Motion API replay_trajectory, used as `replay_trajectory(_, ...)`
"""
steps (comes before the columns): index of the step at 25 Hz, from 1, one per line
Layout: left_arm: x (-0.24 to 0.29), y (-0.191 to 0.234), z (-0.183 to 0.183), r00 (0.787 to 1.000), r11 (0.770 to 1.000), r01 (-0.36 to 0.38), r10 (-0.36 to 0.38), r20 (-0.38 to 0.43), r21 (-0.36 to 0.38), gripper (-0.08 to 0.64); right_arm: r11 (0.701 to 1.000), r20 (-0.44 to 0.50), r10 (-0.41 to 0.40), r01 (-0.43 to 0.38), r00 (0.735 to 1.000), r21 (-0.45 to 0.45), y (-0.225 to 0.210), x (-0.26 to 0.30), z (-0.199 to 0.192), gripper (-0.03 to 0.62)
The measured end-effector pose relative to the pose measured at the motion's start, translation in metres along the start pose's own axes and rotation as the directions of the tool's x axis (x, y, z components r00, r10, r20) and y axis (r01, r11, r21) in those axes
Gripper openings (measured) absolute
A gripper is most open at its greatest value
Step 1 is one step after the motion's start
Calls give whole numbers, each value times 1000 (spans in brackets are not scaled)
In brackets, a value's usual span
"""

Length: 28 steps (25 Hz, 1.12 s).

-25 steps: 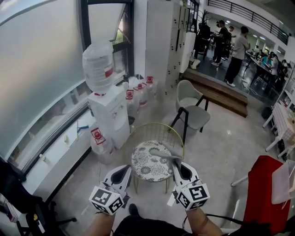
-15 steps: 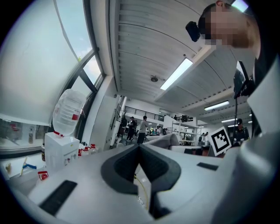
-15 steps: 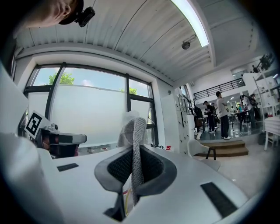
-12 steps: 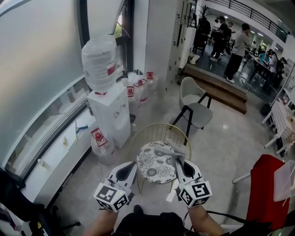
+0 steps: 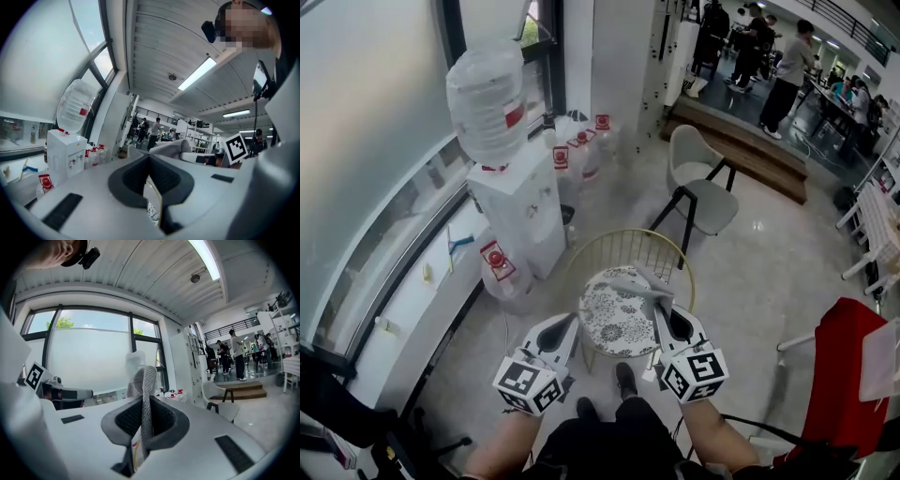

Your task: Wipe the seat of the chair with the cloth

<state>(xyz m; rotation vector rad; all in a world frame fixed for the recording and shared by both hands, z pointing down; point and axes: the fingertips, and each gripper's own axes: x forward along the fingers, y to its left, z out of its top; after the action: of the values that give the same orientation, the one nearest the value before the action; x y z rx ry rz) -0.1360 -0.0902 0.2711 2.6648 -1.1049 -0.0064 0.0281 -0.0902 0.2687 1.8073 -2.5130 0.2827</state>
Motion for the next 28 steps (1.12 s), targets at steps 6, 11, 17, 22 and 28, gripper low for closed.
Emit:
replay_trajectory(6, 31, 26, -17, 998, 998, -61, 60, -28, -34, 6, 998, -38, 52, -51, 998, 37, -25, 45, -29, 23)
replay_trajectory(11, 66, 48, -45, 993, 993, -102, 98, -67, -59, 6, 993, -71, 106, -102, 992, 62, -47, 90, -58, 23)
replay_trajectory(17, 98, 67, -82, 985, 986, -135, 124, -119, -92, 6, 985, -133, 157, -145, 979, 96, -66, 139, -103, 23)
replay_trajectory(22, 117, 89, -115, 972, 978, -179, 160, -170, -106, 6, 978, -208, 192, -170, 959, 120, -71, 172, -152, 23)
replay_trajectory(28, 133, 117, -152, 949, 959, -254, 222, -224, -122, 6, 970, -284, 232, -199, 930, 140, -72, 207, -209, 23)
